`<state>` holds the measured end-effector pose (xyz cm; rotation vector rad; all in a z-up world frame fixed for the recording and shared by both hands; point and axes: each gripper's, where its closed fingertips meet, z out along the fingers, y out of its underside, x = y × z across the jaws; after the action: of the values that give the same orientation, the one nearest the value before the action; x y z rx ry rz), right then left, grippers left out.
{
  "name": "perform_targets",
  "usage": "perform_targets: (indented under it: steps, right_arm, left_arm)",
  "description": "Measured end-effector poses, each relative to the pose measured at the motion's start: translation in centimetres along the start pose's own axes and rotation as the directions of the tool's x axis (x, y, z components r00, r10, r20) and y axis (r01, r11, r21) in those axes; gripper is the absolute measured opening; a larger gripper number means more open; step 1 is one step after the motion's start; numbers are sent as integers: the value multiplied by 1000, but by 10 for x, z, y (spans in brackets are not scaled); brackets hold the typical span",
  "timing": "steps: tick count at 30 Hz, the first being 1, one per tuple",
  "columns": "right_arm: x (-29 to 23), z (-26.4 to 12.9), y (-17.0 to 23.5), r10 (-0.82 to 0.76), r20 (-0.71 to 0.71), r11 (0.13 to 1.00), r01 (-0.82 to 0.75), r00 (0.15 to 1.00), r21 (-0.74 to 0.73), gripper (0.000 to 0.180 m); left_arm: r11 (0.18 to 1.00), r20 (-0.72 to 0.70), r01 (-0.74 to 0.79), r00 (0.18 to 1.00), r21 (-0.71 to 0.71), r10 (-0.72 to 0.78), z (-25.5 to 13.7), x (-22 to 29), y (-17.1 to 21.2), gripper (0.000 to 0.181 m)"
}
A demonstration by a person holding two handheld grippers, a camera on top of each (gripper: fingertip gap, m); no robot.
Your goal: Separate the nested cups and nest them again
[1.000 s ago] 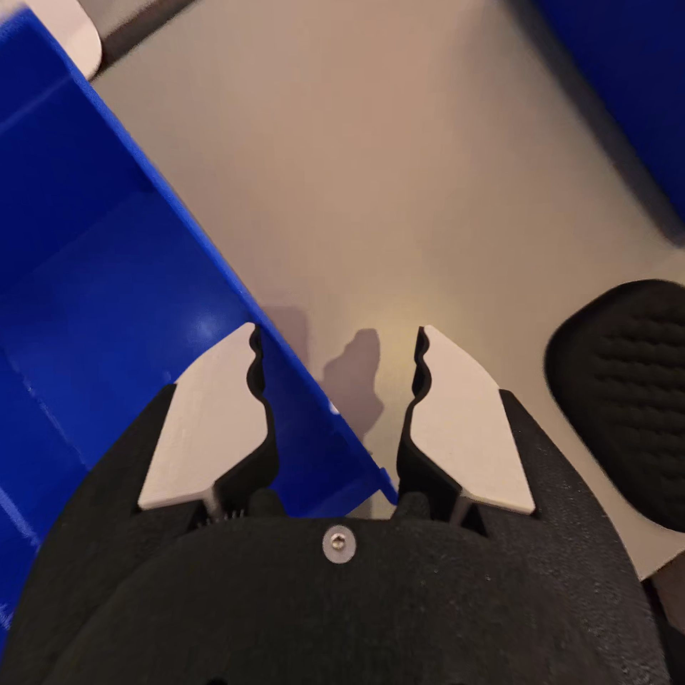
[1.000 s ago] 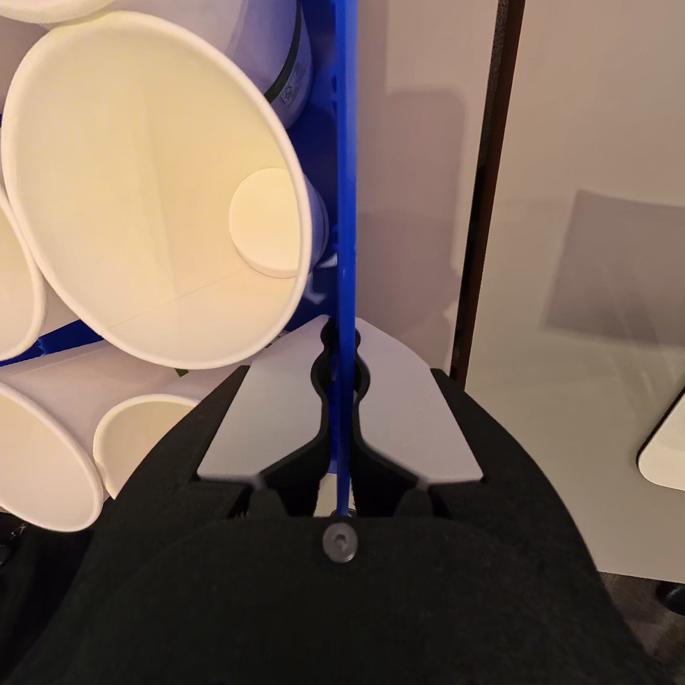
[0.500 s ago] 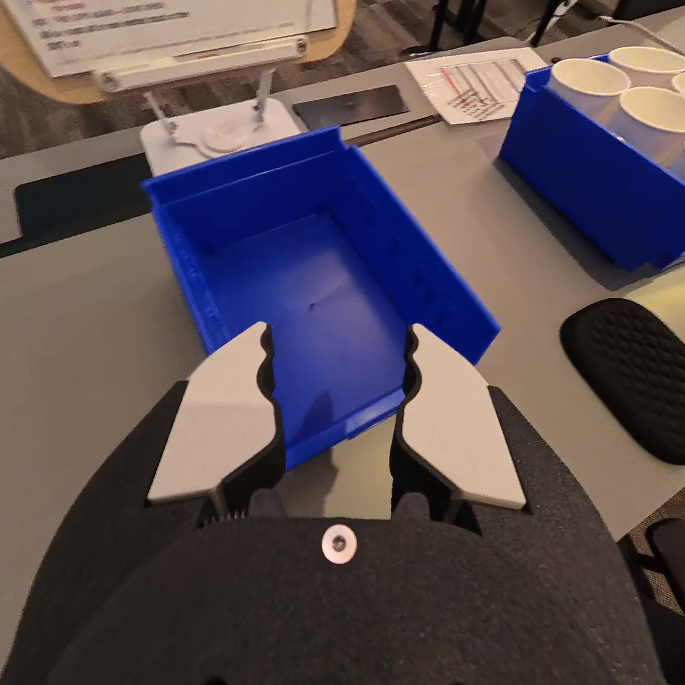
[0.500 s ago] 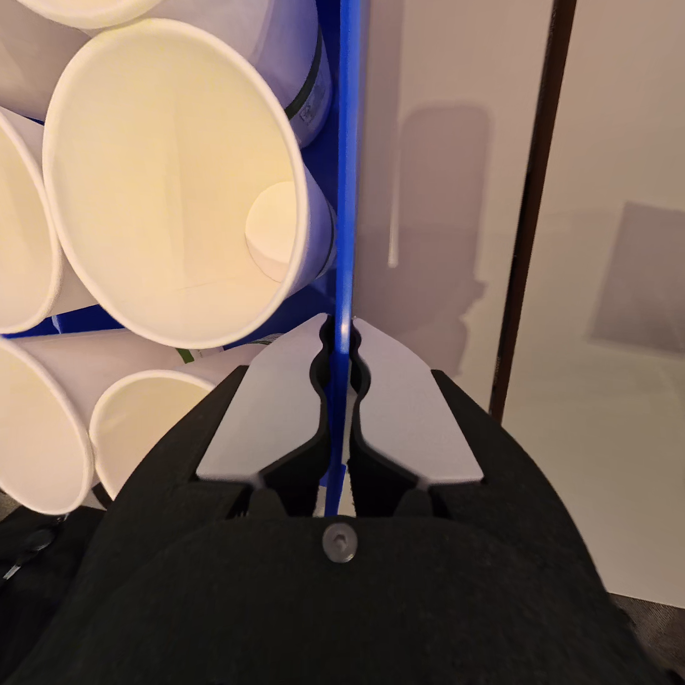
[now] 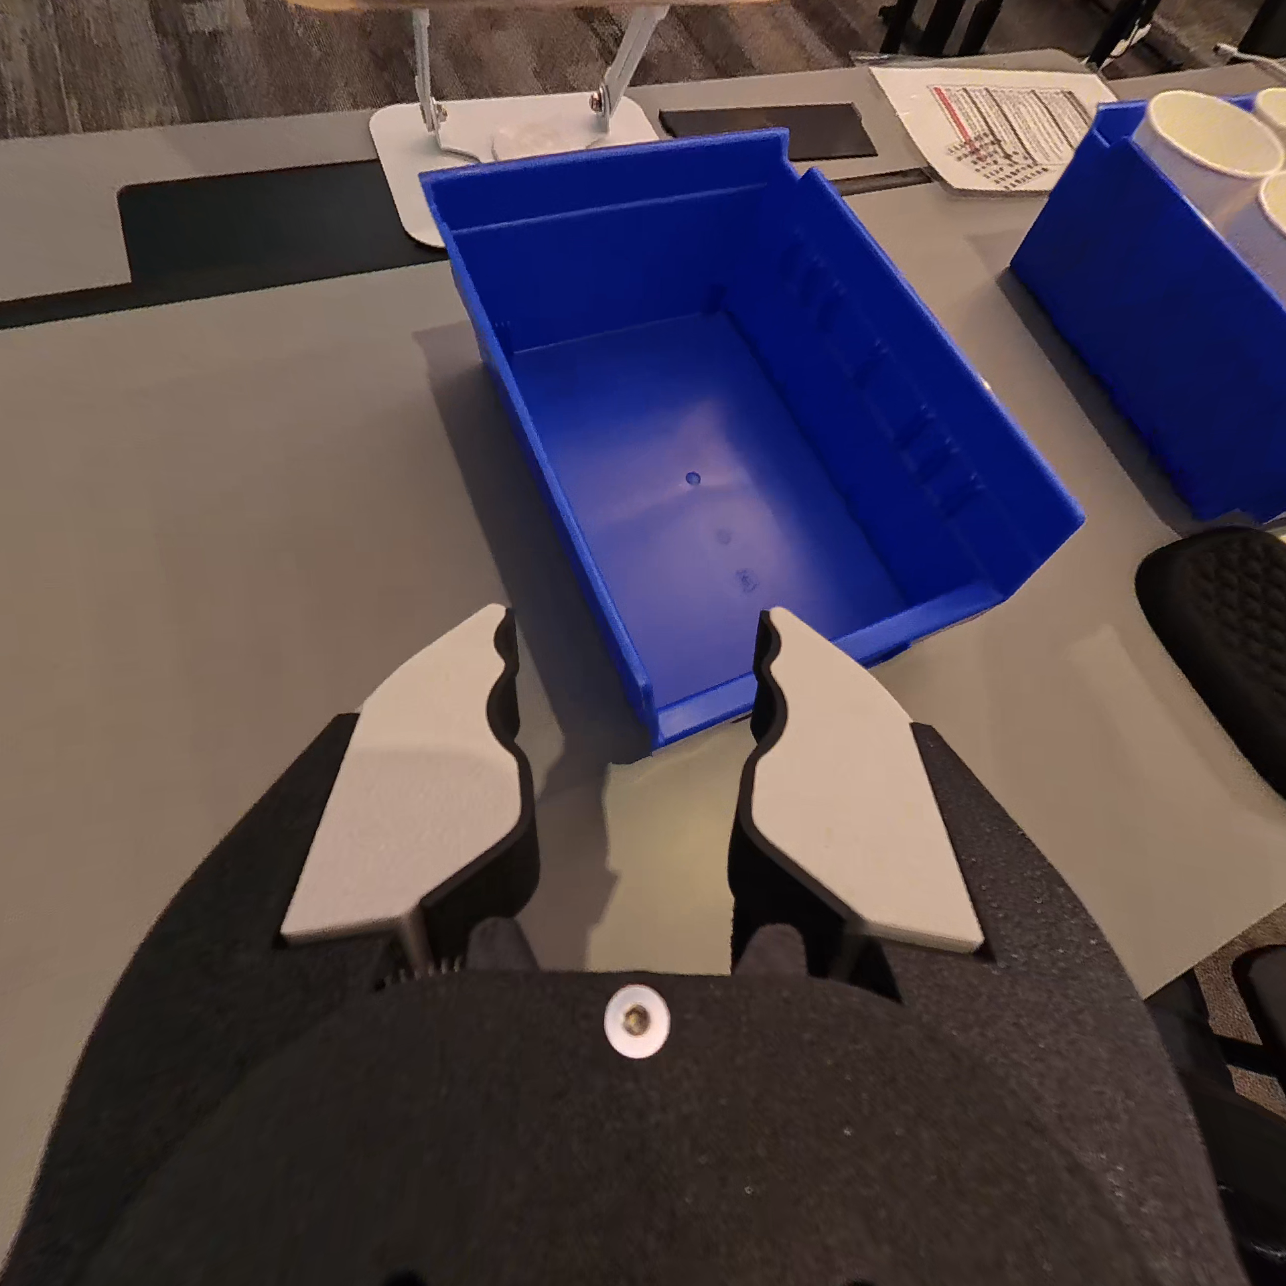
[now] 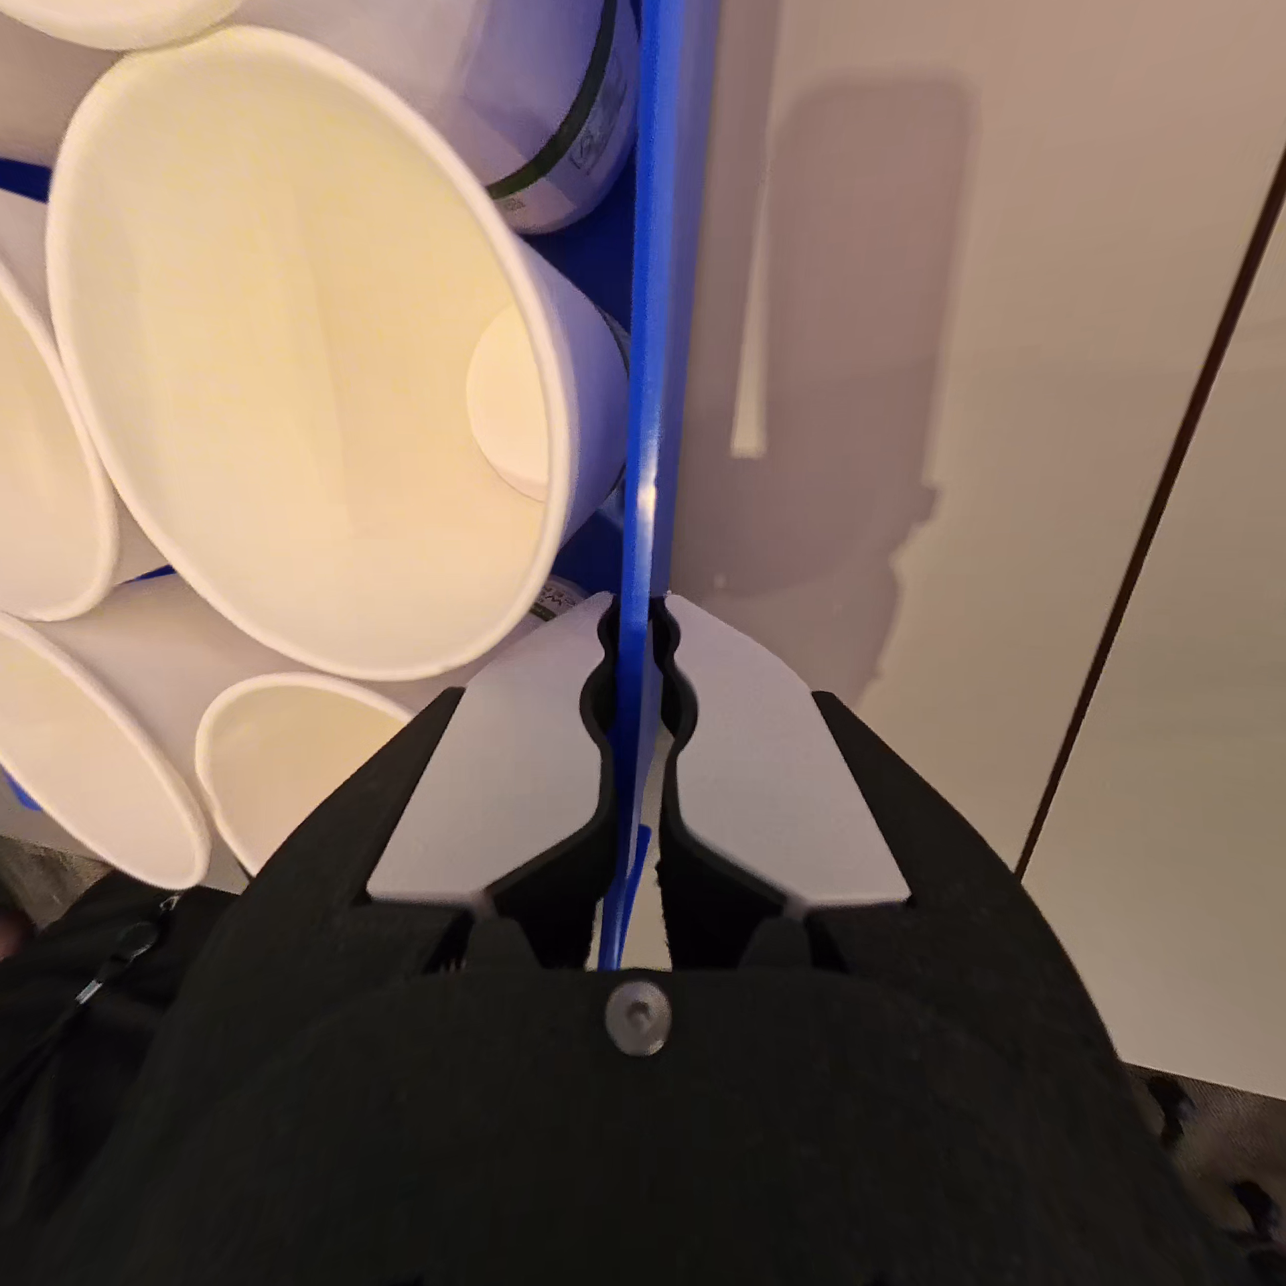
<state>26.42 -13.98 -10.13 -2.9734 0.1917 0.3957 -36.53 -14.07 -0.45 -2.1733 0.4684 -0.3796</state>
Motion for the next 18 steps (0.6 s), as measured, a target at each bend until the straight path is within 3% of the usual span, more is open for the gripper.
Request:
perform_targets:
  steps: [18]
  right_arm:
    - [2, 19, 4, -41, 37, 990, 45, 998, -136, 6]
  left_arm:
    - [1000, -24, -3, 1000, -30, 2, 10, 6, 13, 62]
